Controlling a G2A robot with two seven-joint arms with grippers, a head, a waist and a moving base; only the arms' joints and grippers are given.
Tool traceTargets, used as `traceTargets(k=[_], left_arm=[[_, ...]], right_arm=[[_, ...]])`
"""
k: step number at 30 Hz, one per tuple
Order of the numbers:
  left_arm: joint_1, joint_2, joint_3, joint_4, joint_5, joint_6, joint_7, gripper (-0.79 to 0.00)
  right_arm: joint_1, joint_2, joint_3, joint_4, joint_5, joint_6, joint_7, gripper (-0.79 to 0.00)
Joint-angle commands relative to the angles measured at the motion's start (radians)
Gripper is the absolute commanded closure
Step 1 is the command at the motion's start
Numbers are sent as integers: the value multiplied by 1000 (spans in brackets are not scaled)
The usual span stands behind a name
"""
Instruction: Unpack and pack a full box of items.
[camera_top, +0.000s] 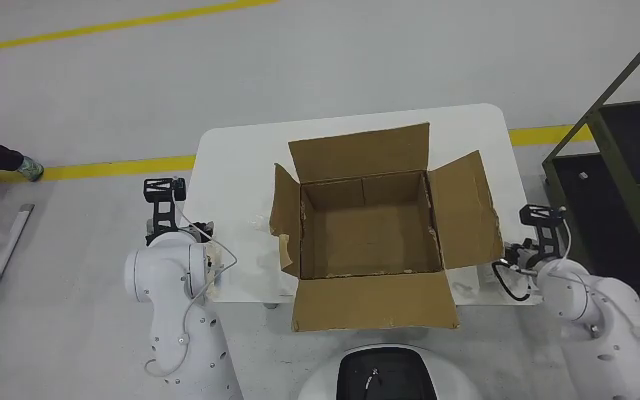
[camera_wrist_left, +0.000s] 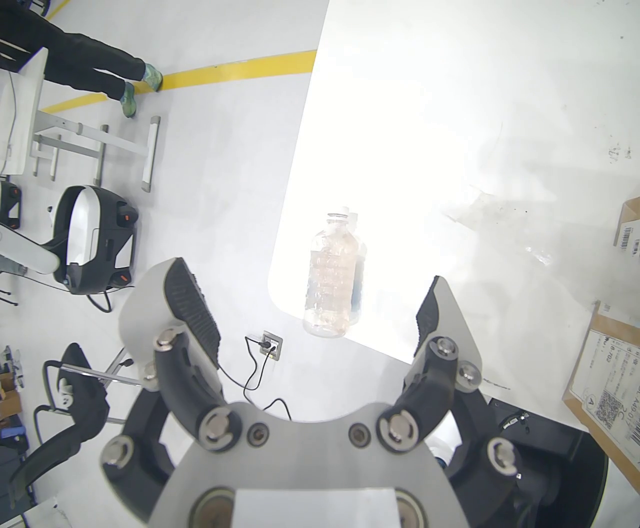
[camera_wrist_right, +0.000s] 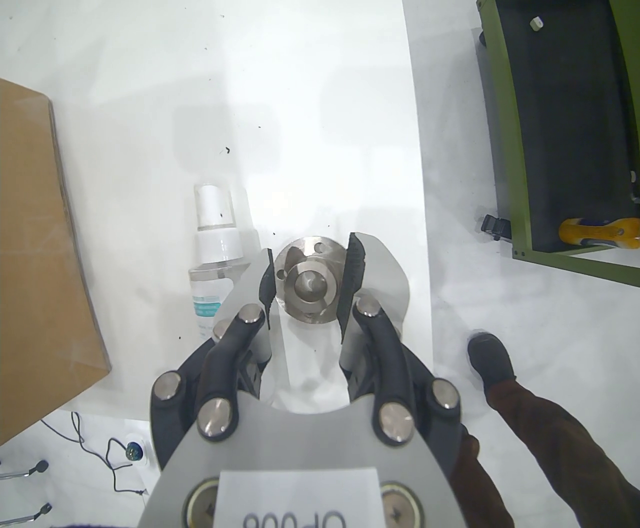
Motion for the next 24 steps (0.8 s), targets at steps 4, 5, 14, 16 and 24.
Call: traceTargets(k=[4,5,14,16,24], left_arm=[[0,0,0,0,0,0,0,-785],[0,0,0,0,0,0,0,-785],[0,0,0,0,0,0,0,-785],[0,0,0,0,0,0,0,-785],[0,0,0,0,0,0,0,-785]], right_arm=[[2,2,18,-38,48,-28,-76,-299],[-5,2,26,-52,60,-40,-118,-274],[-87,4,76,-179,36,-160,-638,0],[-90,4,68,-190,17,-165,-679,0],[-91,2,43,-217,0,-132,-724,0]])
